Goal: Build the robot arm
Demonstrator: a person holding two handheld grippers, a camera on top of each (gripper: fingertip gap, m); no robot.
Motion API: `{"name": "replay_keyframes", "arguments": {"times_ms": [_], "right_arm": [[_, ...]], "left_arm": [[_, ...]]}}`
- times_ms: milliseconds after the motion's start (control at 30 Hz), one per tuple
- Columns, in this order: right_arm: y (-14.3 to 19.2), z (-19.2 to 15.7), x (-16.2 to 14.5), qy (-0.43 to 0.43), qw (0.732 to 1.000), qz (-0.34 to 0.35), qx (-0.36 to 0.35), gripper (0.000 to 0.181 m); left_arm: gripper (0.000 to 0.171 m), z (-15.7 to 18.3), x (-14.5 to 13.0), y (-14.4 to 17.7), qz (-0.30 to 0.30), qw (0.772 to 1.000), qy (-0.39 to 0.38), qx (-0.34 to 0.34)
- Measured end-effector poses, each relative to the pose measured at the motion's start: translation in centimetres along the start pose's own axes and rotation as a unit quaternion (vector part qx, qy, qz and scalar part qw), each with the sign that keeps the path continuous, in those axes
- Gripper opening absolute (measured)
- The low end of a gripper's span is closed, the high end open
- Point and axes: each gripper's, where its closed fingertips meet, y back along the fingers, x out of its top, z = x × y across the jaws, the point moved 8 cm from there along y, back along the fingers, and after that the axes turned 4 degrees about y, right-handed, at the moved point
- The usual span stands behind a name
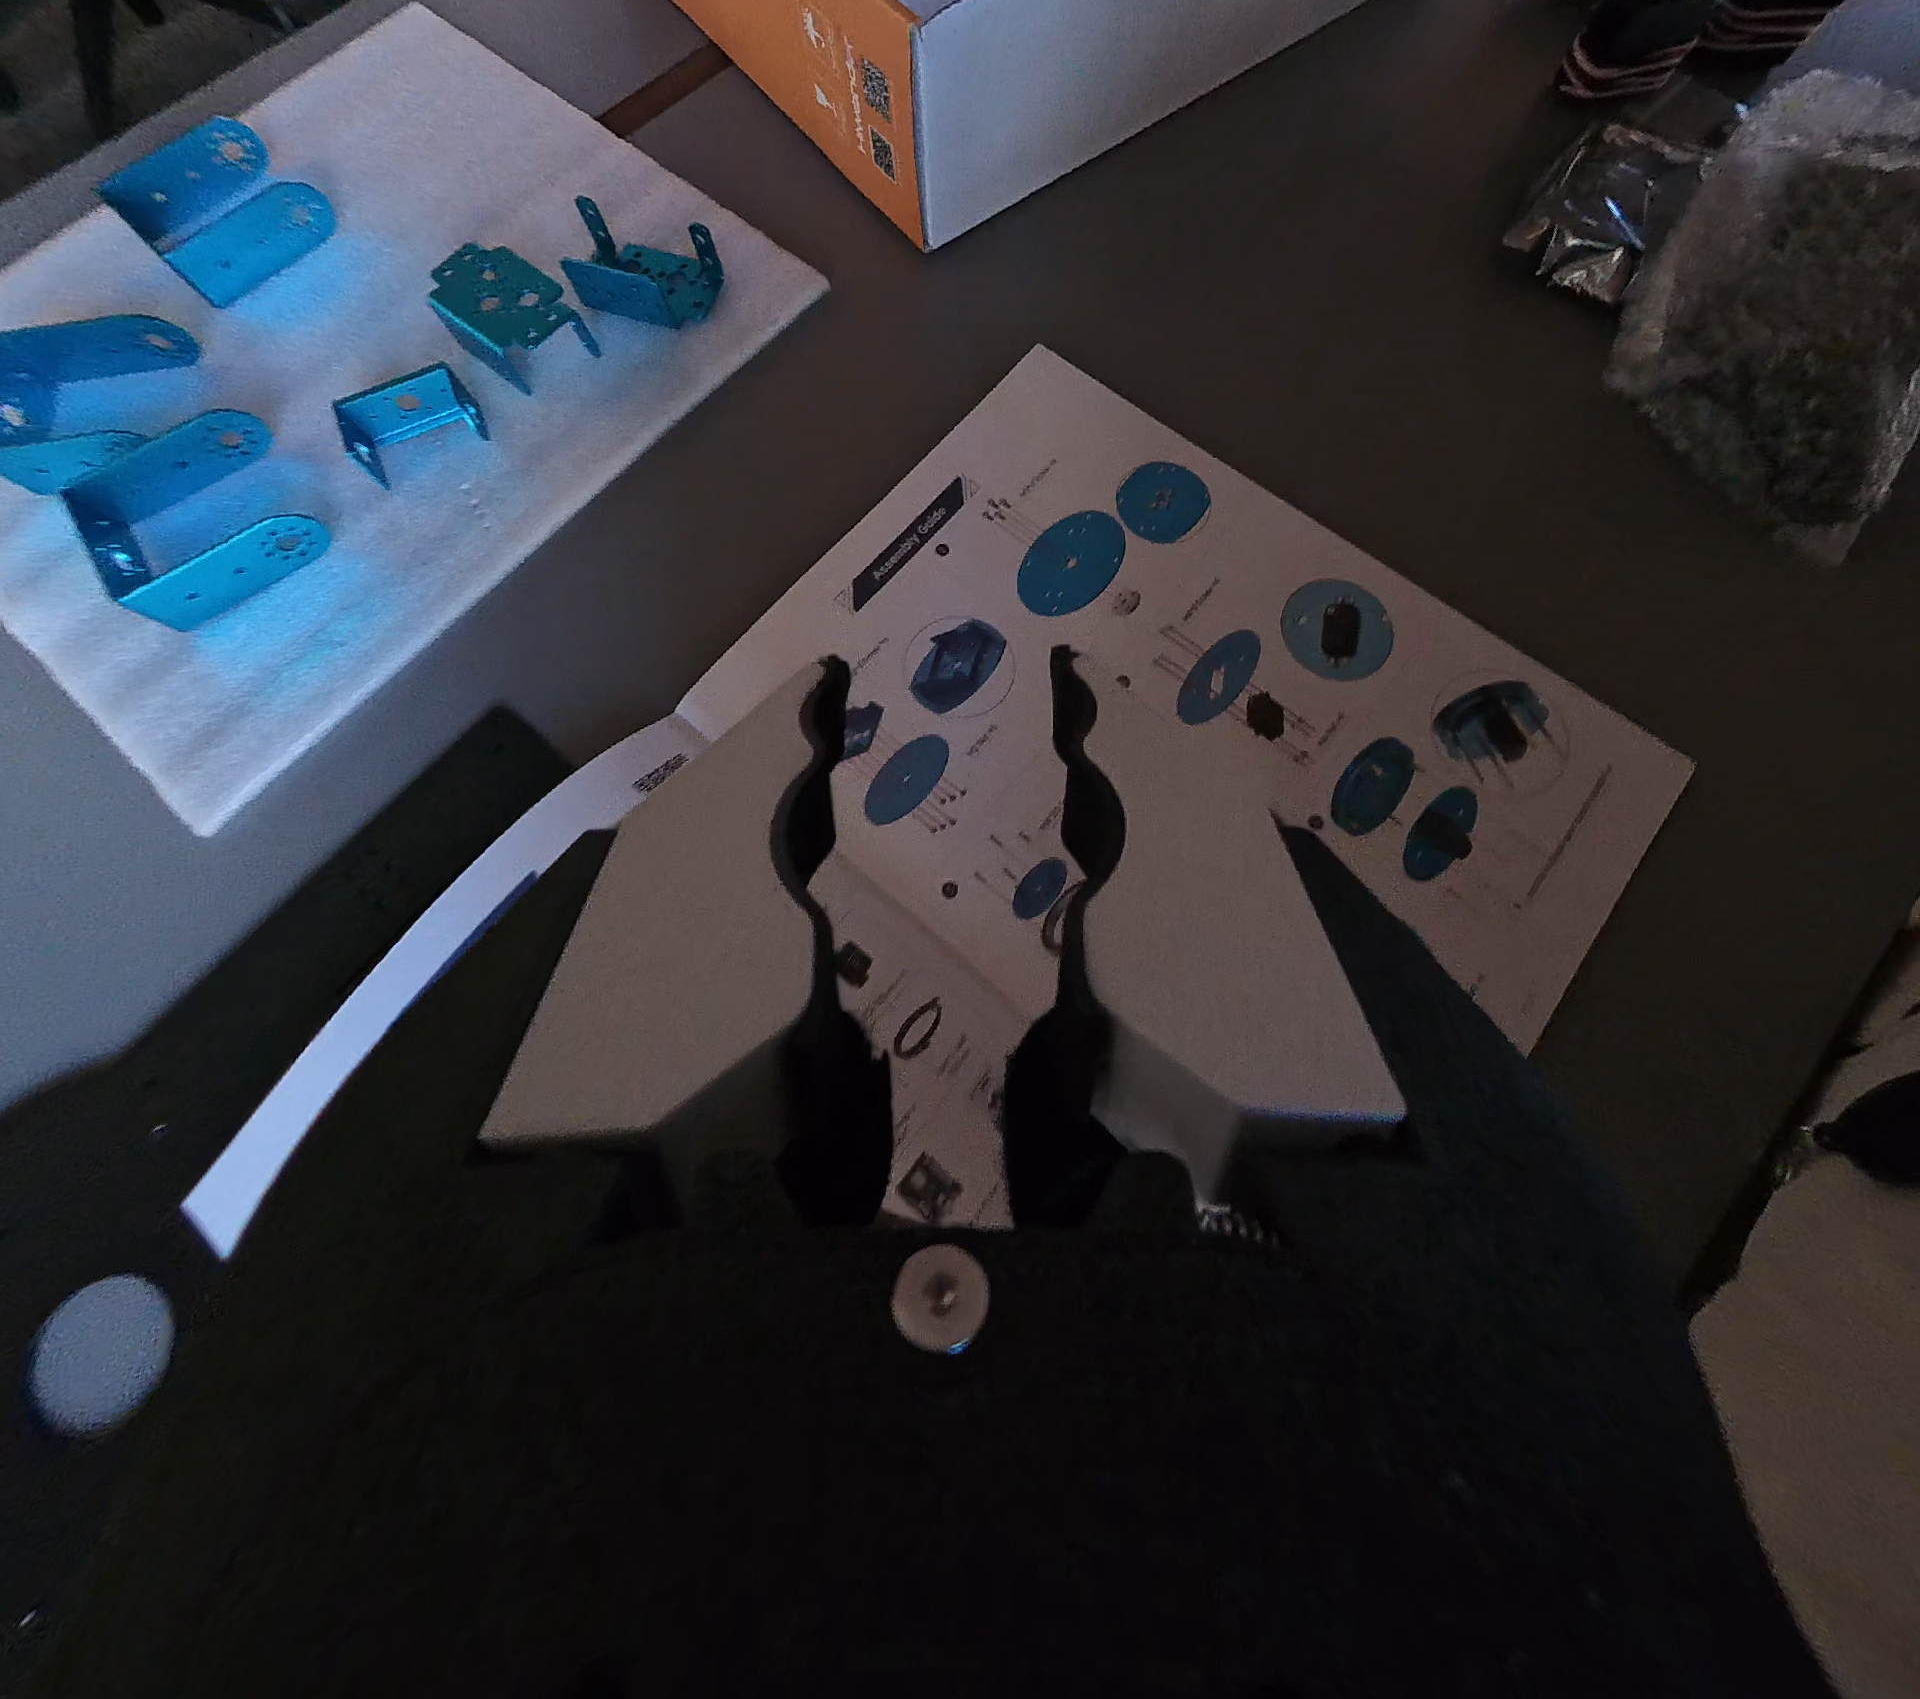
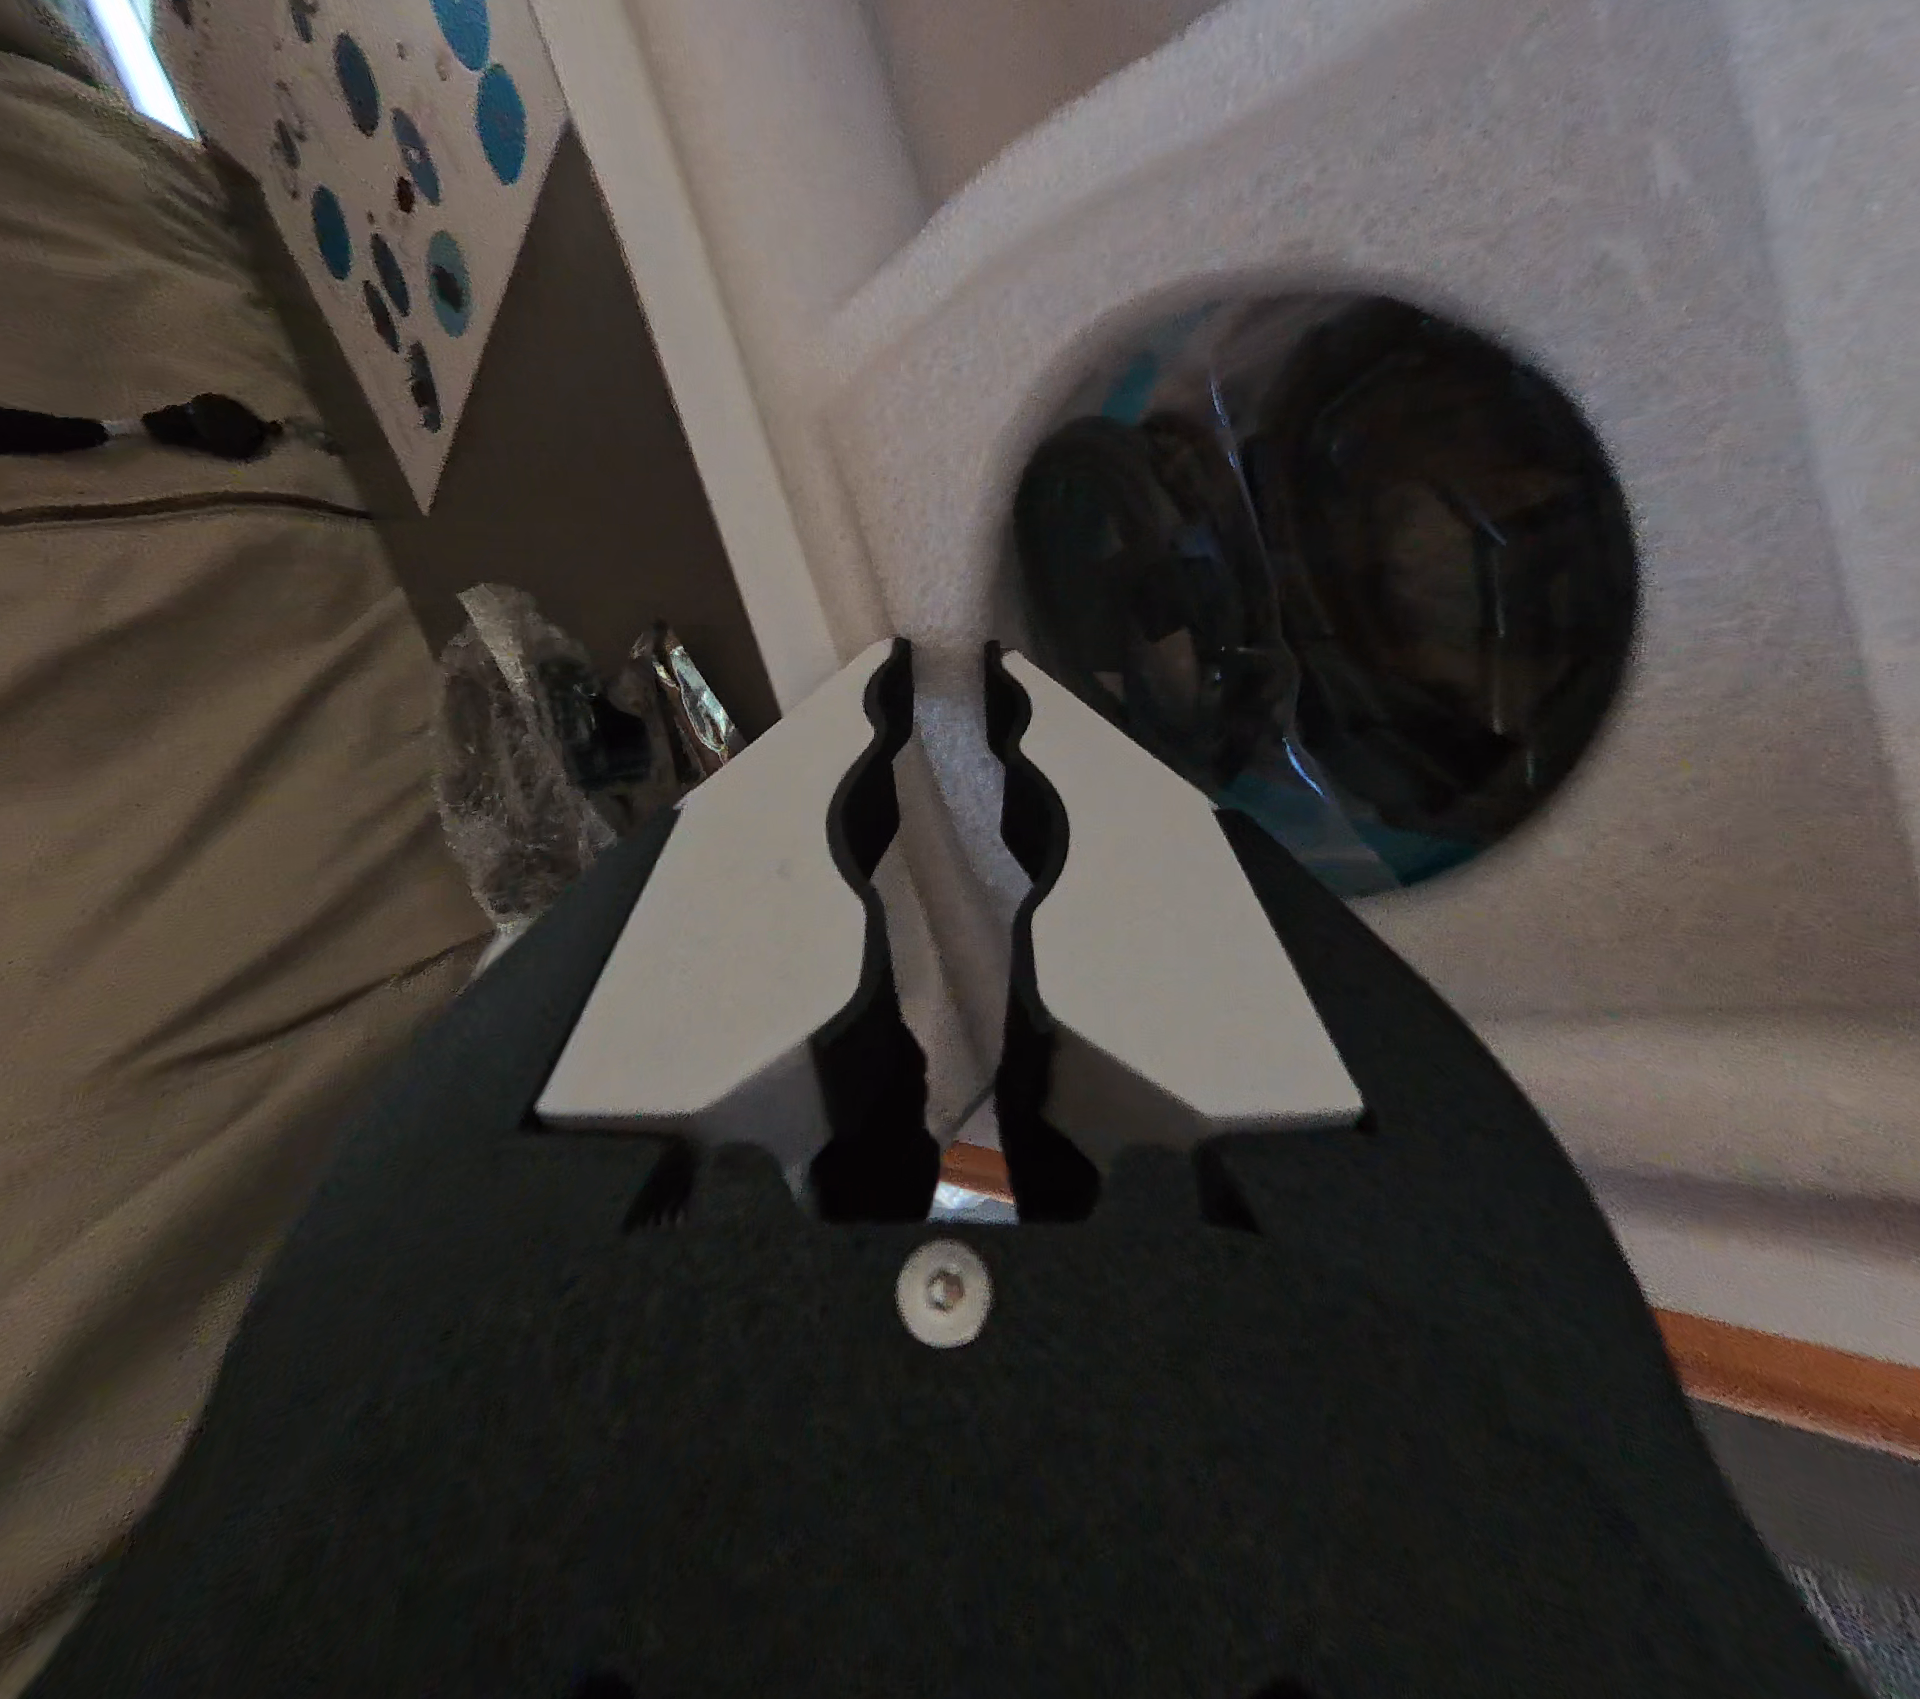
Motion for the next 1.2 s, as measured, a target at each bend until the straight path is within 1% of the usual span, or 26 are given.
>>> {"name": "replay_keyframes", "arguments": {"times_ms": [67, 167, 333, 433, 500, 533, 600, 667, 733, 767, 833, 900, 1000, 1033, 1133, 1200], "right_arm": [[0.8, -0.2, 0.1, -0.002, 1.000, 0.017, 0.021, 0.011], [3.2, -1.4, 1.0, 0.017, 0.994, 0.099, 0.041, 0.010], [7.6, -3.1, 1.4, 0.044, 0.974, 0.221, 0.017, 0.010], [9.8, -4.7, 1.5, 0.067, 0.966, 0.251, 0.002, 0.010], [10.8, -5.5, 2.2, 0.078, 0.963, 0.257, -0.012, 0.010], [11.1, -5.6, 2.8, 0.082, 0.962, 0.258, -0.027, 0.010], [11.2, -4.8, 4.5, 0.079, 0.963, 0.243, -0.081, 0.011], [10.0, -3.6, 6.7, 0.084, 0.969, 0.203, -0.113, 0.011], [8.4, -1.7, 9.2, 0.092, 0.971, 0.169, -0.143, 0.012], [7.6, -0.7, 10.4, 0.088, 0.975, 0.151, -0.141, 0.012], [5.7, 0.5, 12.3, 0.087, 0.985, 0.112, -0.104, 0.012], [4.4, 2.3, 13.5, 0.103, 0.984, 0.050, -0.139, 0.012], [3.2, 4.1, 13.9, 0.105, 0.983, -0.020, -0.151, 0.013], [3.2, 4.5, 13.8, 0.102, 0.982, -0.029, -0.153, 0.013], [3.5, 4.0, 13.6, 0.096, 0.990, 0.009, -0.101, 0.012], [4.4, 4.0, 13.6, 0.110, 0.986, 0.032, -0.119, 0.012]], "left_arm": [[0.039, 0.2, -0.3, 1.0, 0.005, 1.000, -0.012, 0.008], [0.039, 0.4, -0.9, 2.1, 0.010, 1.000, -0.022, 0.009], [0.039, 0.3, -1.4, 2.7, 0.010, 0.999, -0.031, 0.021], [0.039, 0.7, -1.1, 2.5, 0.019, 1.000, -0.016, 0.004], [0.039, 1.0, -0.8, 2.2, 0.027, 1.000, -0.007, -0.004], [0.039, 1.2, -0.7, 2.1, 0.031, 0.999, -0.003, -0.006], [0.039, 1.6, -0.6, 1.7, 0.037, 0.999, 0.008, -0.013], [0.039, 2.1, -0.6, 1.3, 0.040, 0.999, 0.016, -0.020], [0.039, 2.5, -0.7, 1.1, 0.040, 0.999, 0.022, -0.021], [0.039, 2.7, -0.8, 1.2, 0.041, 0.999, 0.023, -0.019], [0.039, 2.9, -0.9, 1.4, 0.041, 0.999, 0.026, -0.014], [0.039, 3.0, -1.0, 1.9, 0.042, 0.999, 0.024, -0.005], [0.039, 2.7, -1.4, 2.4, 0.038, 0.999, 0.024, 0.012], [0.039, 2.5, -1.5, 2.6, 0.038, 0.999, 0.025, 0.016], [0.039, 2.1, -1.9, 2.8, 0.039, 0.998, 0.037, 0.018], [0.039, 1.6, -2.1, 2.8, 0.037, 0.998, 0.044, 0.019]]}}
